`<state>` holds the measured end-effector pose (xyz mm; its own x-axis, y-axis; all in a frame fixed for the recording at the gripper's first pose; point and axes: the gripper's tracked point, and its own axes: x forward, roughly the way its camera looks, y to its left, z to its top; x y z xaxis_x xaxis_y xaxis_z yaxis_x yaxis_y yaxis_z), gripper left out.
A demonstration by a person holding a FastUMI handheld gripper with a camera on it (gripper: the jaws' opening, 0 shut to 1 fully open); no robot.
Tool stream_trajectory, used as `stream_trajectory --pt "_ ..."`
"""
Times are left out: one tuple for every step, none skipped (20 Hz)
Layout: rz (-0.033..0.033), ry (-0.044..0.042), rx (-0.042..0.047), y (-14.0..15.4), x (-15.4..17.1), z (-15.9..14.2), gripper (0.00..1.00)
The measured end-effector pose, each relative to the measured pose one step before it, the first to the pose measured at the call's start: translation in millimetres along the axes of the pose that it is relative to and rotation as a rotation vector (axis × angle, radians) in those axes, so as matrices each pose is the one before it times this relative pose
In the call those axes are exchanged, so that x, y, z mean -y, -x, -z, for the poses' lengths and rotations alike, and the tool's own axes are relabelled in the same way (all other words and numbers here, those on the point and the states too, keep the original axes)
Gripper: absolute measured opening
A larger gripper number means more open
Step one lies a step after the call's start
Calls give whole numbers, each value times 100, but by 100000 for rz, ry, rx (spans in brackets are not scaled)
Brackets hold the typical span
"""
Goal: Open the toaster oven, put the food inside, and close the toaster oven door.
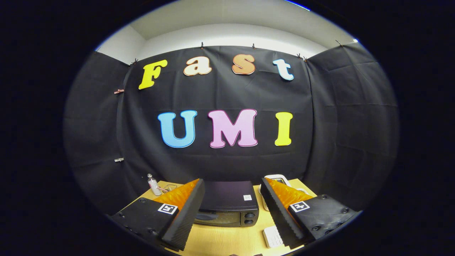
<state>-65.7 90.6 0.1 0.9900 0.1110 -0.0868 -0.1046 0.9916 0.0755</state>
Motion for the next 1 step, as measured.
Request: stream_trajectory --pt "-122 -569 -292 0 -84 129 98"
